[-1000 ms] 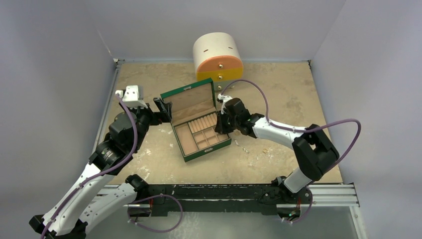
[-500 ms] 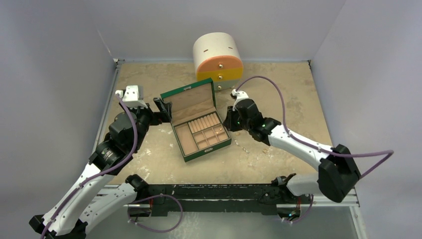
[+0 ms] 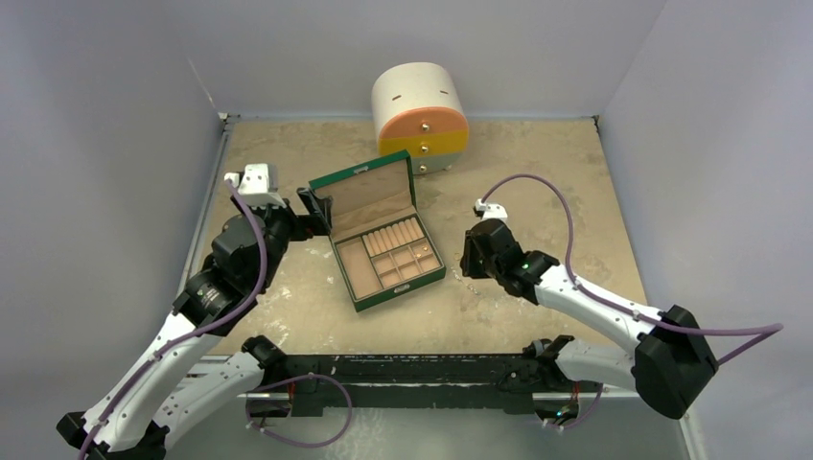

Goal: Organize the mixed jewelry

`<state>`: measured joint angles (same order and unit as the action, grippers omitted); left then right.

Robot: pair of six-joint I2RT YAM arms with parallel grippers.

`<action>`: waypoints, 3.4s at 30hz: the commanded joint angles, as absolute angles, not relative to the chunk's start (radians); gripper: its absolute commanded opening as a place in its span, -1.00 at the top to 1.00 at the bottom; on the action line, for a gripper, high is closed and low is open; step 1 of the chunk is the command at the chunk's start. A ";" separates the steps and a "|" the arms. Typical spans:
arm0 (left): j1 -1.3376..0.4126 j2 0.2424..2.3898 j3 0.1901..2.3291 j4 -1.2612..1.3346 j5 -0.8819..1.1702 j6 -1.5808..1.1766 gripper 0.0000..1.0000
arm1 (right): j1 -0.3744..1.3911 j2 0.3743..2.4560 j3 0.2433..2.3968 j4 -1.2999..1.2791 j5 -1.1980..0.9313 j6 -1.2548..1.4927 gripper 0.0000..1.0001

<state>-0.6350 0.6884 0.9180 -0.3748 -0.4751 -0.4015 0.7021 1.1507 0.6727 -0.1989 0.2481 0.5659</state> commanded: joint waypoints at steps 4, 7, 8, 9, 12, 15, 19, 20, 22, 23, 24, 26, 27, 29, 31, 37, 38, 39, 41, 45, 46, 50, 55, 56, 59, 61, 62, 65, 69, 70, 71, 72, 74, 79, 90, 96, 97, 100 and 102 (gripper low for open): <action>-0.628 0.696 0.921 -0.327 -0.463 -0.410 -0.92 | 0.708 1.146 0.628 -0.232 0.245 0.608 0.36; -0.626 0.698 0.922 -0.328 -0.462 -0.410 -0.92 | 0.707 1.153 0.622 -0.247 0.242 0.611 0.33; -0.627 0.698 0.921 -0.328 -0.462 -0.411 -0.92 | 0.708 1.152 0.618 -0.248 0.242 0.613 0.32; -0.627 0.698 0.921 -0.327 -0.462 -0.410 -0.92 | 0.708 1.152 0.611 -0.246 0.241 0.616 0.31; -0.627 0.699 0.921 -0.328 -0.462 -0.410 -0.92 | 0.708 1.165 0.596 -0.246 0.223 0.620 0.29; -0.627 0.699 0.922 -0.327 -0.460 -0.410 -0.92 | 0.707 1.195 0.603 -0.263 0.222 0.624 0.28; -0.627 0.701 0.922 -0.328 -0.460 -0.411 -0.92 | 0.707 1.215 0.601 -0.278 0.233 0.644 0.26; -0.627 0.701 0.922 -0.327 -0.459 -0.411 -0.92 | 0.708 1.216 0.598 -0.278 0.235 0.647 0.25; -0.626 0.701 0.921 -0.328 -0.460 -0.411 -0.92 | 0.707 1.216 0.593 -0.283 0.246 0.653 0.24; -0.627 0.701 0.922 -0.328 -0.460 -0.411 -0.92 | 0.707 1.216 0.591 -0.286 0.256 0.656 0.23; -0.627 0.702 0.922 -0.328 -0.459 -0.411 -0.92 | 0.708 1.217 0.589 -0.290 0.270 0.656 0.22; -0.627 0.703 0.921 -0.327 -0.459 -0.411 -0.92 | 0.708 1.216 0.584 -0.294 0.283 0.660 0.20; -0.627 0.705 0.922 -0.328 -0.459 -0.411 -0.92 | 0.707 1.216 0.583 -0.292 0.286 0.660 0.19; -0.627 0.706 0.922 -0.328 -0.459 -0.411 -0.92 | 0.708 1.218 0.584 -0.296 0.295 0.665 0.18; -0.627 0.705 0.922 -0.328 -0.458 -0.411 -0.92 | 0.707 1.224 0.584 -0.293 0.299 0.667 0.17; -0.627 0.704 0.922 -0.328 -0.458 -0.411 -0.92 | 0.707 1.251 0.583 -0.285 0.274 0.658 0.17; -0.627 0.704 0.921 -0.328 -0.459 -0.411 -0.92 | 0.707 1.254 0.583 -0.282 0.266 0.655 0.17; -0.627 0.704 0.921 -0.327 -0.459 -0.411 -0.92 | 0.707 1.258 0.582 -0.279 0.260 0.652 0.17; -0.627 0.704 0.921 -0.328 -0.459 -0.411 -0.92 | 0.708 1.267 0.581 -0.275 0.253 0.648 0.17; -0.627 0.703 0.922 -0.329 -0.459 -0.411 -0.92 | 0.708 1.279 0.580 -0.272 0.240 0.644 0.23; -0.627 0.703 0.921 -0.328 -0.459 -0.412 -0.92 | 0.707 1.280 0.580 -0.270 0.236 0.642 0.26; -0.627 0.701 0.922 -0.328 -0.458 -0.411 -0.92 | 0.709 1.278 0.577 -0.272 0.232 0.645 0.34; -0.627 0.700 0.922 -0.330 -0.459 -0.411 -0.92 | 0.710 1.275 0.574 -0.273 0.227 0.649 0.50; -0.627 0.700 0.923 -0.328 -0.459 -0.411 -0.92 | 0.713 1.273 0.575 -0.273 0.227 0.651 0.55; -0.627 0.700 0.923 -0.329 -0.459 -0.411 -0.92 | 0.714 1.270 0.574 -0.276 0.226 0.653 0.68; -0.627 0.698 0.922 -0.328 -0.457 -0.411 -0.92 | 0.714 1.261 0.575 -0.279 0.225 0.656 0.79; -0.627 0.698 0.923 -0.328 -0.457 -0.412 -0.92 | 0.715 1.254 0.575 -0.283 0.225 0.656 0.88; -0.627 0.697 0.923 -0.329 -0.457 -0.411 -0.92 | 0.715 1.230 0.581 -0.296 0.227 0.659 1.00; -0.627 0.698 0.923 -0.329 -0.457 -0.412 -0.92 | 0.716 1.180 0.596 -0.317 0.227 0.662 1.00; -0.626 0.698 0.923 -0.329 -0.457 -0.413 -0.92 | 0.718 1.169 0.603 -0.324 0.227 0.662 1.00; -0.627 0.697 0.923 -0.329 -0.457 -0.413 -0.92 | 0.717 1.157 0.608 -0.328 0.225 0.661 1.00; -0.627 0.696 0.923 -0.329 -0.457 -0.413 -0.92 | 0.717 1.147 0.616 -0.333 0.223 0.659 1.00; -0.627 0.696 0.923 -0.328 -0.457 -0.413 -0.92 | 0.719 1.123 0.631 -0.337 0.215 0.652 1.00; -0.627 0.696 0.923 -0.328 -0.455 -0.413 -0.92 | 0.737 1.090 0.680 -0.332 0.216 0.611 1.00; -0.627 0.697 0.922 -0.328 -0.455 -0.413 -0.92 | 0.827 1.119 0.844 -0.197 0.207 0.516 1.00; -0.627 0.695 0.922 -0.329 -0.458 -0.413 -0.92 | 0.853 1.211 0.907 -0.123 0.153 0.490 1.00; -0.627 0.695 0.922 -0.329 -0.459 -0.413 -0.92 | 0.857 1.225 0.910 -0.109 0.145 0.488 1.00; -0.626 0.696 0.923 -0.328 -0.459 -0.411 -0.92 | 0.868 1.269 0.922 -0.066 0.126 0.485 1.00; -0.626 0.698 0.923 -0.327 -0.457 -0.411 -0.92 | 0.873 1.302 0.936 -0.049 0.124 0.482 1.00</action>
<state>-0.6350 0.7067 0.9180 -0.3748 -0.4603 -0.4057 0.8589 1.2633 0.8719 -0.1329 0.1524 0.5072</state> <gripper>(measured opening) 0.957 0.008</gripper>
